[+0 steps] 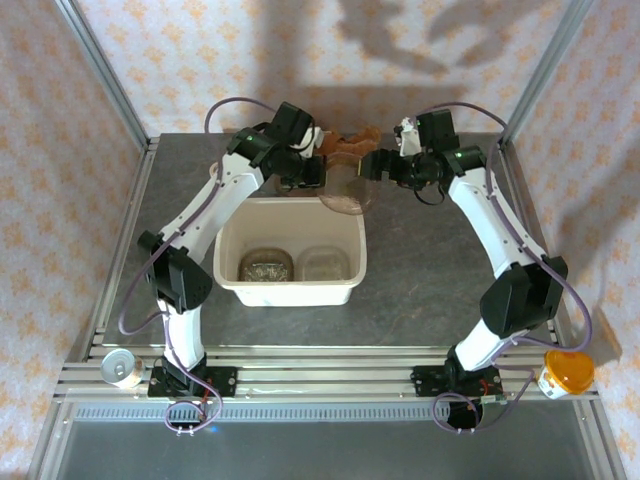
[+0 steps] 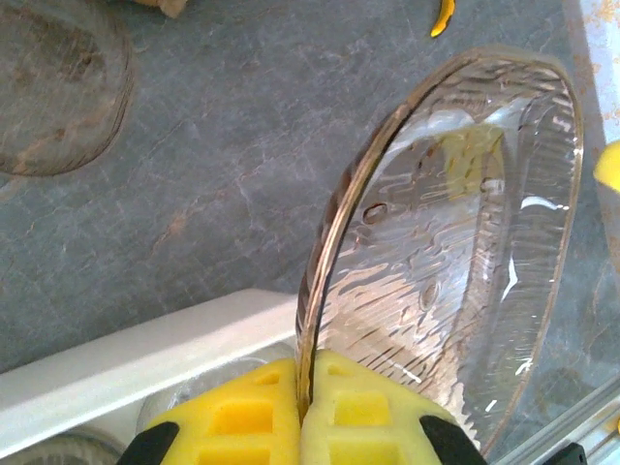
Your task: Place the plates into the plastic bin on the countertop
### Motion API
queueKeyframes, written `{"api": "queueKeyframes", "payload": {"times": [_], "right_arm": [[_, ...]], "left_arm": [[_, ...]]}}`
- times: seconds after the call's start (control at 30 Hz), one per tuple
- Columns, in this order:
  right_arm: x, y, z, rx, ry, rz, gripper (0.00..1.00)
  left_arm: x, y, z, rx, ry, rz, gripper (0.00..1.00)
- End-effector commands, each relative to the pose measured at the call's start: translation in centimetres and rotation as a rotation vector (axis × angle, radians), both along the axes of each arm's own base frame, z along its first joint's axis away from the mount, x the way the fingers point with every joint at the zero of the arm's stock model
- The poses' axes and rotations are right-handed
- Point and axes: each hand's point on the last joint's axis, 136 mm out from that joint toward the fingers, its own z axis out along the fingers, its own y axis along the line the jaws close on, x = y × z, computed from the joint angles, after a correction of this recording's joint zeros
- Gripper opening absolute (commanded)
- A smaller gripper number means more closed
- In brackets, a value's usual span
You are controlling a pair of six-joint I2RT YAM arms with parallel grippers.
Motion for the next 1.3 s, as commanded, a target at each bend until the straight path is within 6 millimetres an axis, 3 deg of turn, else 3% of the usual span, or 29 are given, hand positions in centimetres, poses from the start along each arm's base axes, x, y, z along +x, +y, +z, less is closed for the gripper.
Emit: {"api": "queueKeyframes", "payload": {"times": [0.0, 0.3, 0.57, 0.93, 1.27], "right_arm": [[-0.2, -0.5, 2.3, -0.003, -0.106, -0.019, 0.97], [0.3, -2.7, 1.4, -0.049, -0.085, -0.091, 0.99], [0.9, -3.6, 1.1, -0.048, -0.119, -0.144, 0.99], [1.0, -3.4, -1.0, -0.039, -0.056, -0.151, 0.99], [0.2, -4.1, -2.5, -0.078, -0.024, -0.162, 0.99]], "left_arm": [[-1.8, 1.7, 2.5, -0.011, -0.033, 0.007, 0.01], [-5.6, 6.0, 1.7, -0.030, 0.042, 0.039, 0.00], [-9.9, 7.3, -3.1, -0.025, 0.184, 0.024, 0.00], [-10.6, 6.0, -8.3, -0.038, 0.251, 0.041, 0.00], [-10.3, 4.9, -11.5, -0.009, 0.302, 0.051, 0.00]]}}
